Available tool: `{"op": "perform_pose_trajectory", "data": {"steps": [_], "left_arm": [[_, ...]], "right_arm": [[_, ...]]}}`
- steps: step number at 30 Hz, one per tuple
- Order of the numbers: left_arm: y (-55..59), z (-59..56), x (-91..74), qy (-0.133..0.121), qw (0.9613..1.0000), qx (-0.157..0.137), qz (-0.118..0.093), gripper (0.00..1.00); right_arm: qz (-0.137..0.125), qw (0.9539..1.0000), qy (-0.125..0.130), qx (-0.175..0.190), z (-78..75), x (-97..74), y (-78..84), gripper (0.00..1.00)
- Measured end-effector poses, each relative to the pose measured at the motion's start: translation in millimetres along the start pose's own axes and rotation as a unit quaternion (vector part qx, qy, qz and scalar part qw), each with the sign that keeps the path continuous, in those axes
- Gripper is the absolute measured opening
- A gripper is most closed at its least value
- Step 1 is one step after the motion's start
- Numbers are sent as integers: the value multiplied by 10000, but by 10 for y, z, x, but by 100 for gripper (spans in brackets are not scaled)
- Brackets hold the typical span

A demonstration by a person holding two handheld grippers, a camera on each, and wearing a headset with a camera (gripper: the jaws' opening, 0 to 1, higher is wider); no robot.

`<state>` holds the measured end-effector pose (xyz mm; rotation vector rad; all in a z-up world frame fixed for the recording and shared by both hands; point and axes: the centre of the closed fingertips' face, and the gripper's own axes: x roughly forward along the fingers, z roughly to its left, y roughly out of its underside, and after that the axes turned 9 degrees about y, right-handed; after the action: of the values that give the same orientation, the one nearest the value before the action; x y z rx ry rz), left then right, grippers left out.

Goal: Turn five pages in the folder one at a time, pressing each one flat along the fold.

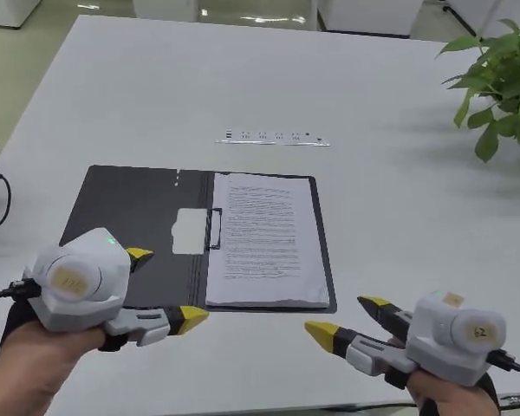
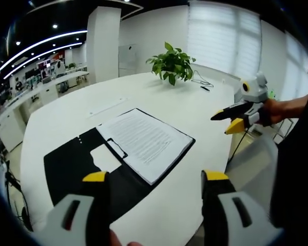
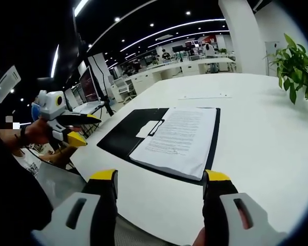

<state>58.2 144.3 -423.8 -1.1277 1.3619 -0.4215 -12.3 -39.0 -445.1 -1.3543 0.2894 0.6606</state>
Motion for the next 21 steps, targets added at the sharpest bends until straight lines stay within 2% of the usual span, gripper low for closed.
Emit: {"op": "perform_pose_trajectory", "data": {"steps": [5, 12, 21], "left_arm": [[-96, -47, 170, 184, 9997, 149, 69, 70], [-271, -195, 448, 488, 9986, 220, 13, 69], [-398, -389, 836, 880, 9952, 428, 94, 68]], "right_arm": [[66, 10000, 30, 0, -49, -14, 14, 63], [47, 9999, 71, 107, -133, -18, -3, 65], [36, 9998, 61, 174, -174, -9, -16, 64]]}}
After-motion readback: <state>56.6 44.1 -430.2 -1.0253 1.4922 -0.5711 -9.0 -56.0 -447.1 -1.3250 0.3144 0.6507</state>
